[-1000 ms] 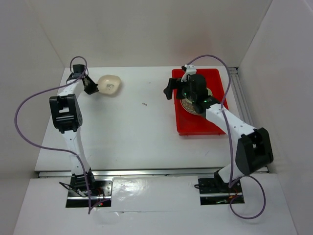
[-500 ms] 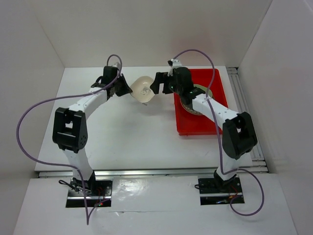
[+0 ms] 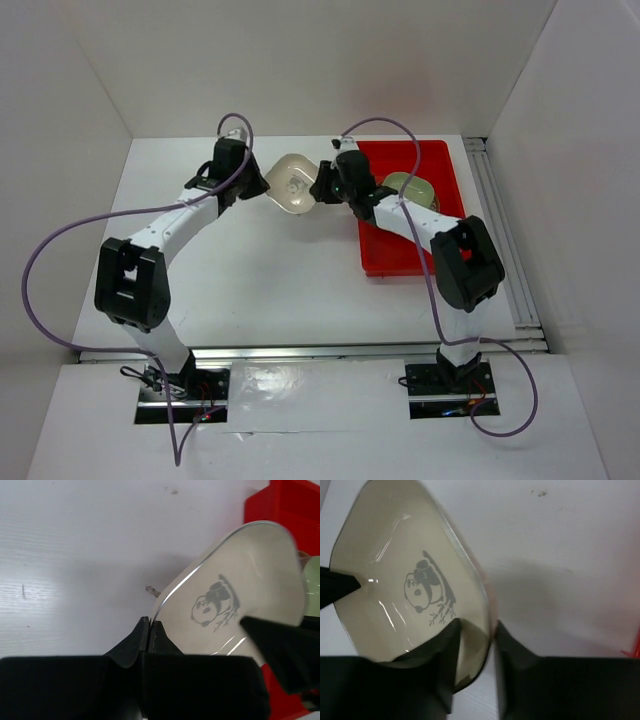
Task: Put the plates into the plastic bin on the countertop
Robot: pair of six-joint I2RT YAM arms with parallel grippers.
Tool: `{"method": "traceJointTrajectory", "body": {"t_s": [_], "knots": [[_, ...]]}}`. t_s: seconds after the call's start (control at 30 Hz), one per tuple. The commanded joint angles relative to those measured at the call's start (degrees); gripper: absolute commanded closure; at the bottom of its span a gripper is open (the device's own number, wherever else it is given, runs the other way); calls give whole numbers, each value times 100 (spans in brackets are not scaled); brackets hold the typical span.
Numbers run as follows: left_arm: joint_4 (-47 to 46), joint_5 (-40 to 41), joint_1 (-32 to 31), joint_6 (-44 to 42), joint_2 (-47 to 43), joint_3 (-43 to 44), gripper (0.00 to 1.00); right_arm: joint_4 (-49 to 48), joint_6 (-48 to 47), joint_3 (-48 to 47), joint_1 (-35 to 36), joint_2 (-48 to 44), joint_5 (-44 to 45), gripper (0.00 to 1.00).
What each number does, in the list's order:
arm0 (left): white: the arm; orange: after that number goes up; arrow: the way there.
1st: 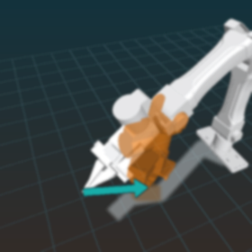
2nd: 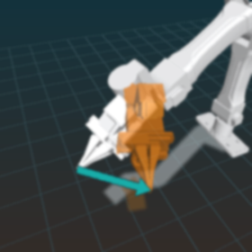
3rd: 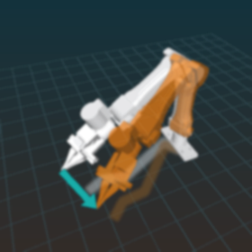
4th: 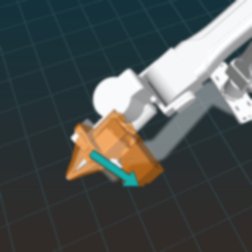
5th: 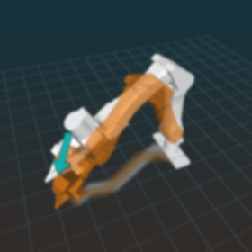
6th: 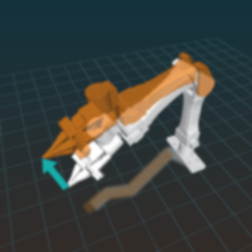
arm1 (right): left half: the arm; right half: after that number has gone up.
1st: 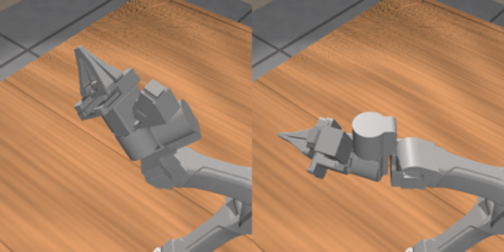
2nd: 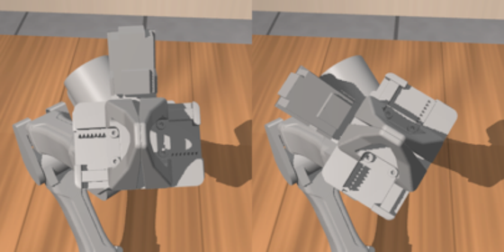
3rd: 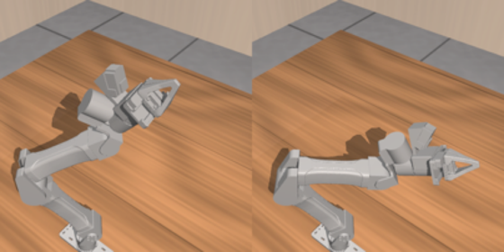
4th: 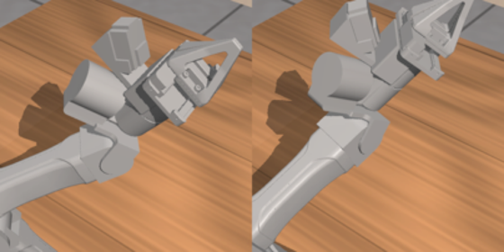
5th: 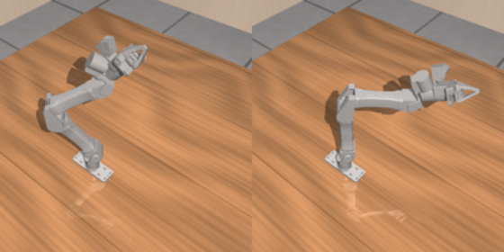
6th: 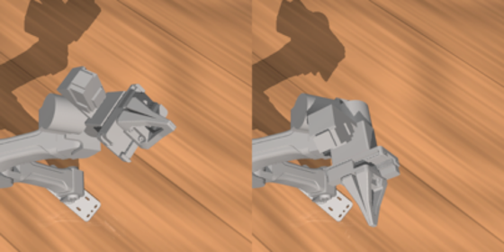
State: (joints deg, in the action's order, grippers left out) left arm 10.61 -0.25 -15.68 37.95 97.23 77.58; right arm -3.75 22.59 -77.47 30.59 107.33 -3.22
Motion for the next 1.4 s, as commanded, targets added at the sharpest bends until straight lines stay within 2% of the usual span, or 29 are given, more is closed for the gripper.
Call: {"method": "traceJointTrajectory", "body": {"t_s": [0.0,0.07,0.1,0.13,0.17,0.23,0.33,0.43,0.6,0.67,0.83,1.13,1.37], "knots": [[-534,-212,-146,221,-240,-15,100,-109,114,-84,52,60,94,77],[-456,-99,-303,221,-292,-68,100,-4,167,-84,105,60,295,100],[-455,-98,-417,221,-292,-68,90,49,167,-84,105,8,348,100],[-376,-98,-470,221,-440,-68,58,215,167,-214,105,-54,436,100],[-323,-98,-523,221,-529,-120,35,338,167,-285,105,-54,637,100],[-253,-263,-611,221,-940,-261,0,785,-43,-549,-34,-194,1032,100],[9,-493,-831,221,-1451,-410,0,1303,-351,-873,-324,-344,1174,100],[571,-493,-1032,299,-2136,-585,0,1997,-842,-1338,-922,-484,842,100],[871,-433,-1296,502,-3200,-1315,0,2677,-1511,-1665,-1739,-809,393,100],[1004,-370,-1402,450,-3535,-1526,0,2818,-1713,-1614,-2178,-950,323,100],[1556,-72,-1569,81,-3808,-1597,0,2757,-1653,-1096,-3171,-1196,-950,100],[1839,-10,-1622,-113,-3931,-1649,0,2598,-1705,-480,-3585,-1136,-1364,100],[1787,-10,-1622,-166,-3931,-1702,0,2599,-1705,-234,-3657,-1135,-1076,97]]}}
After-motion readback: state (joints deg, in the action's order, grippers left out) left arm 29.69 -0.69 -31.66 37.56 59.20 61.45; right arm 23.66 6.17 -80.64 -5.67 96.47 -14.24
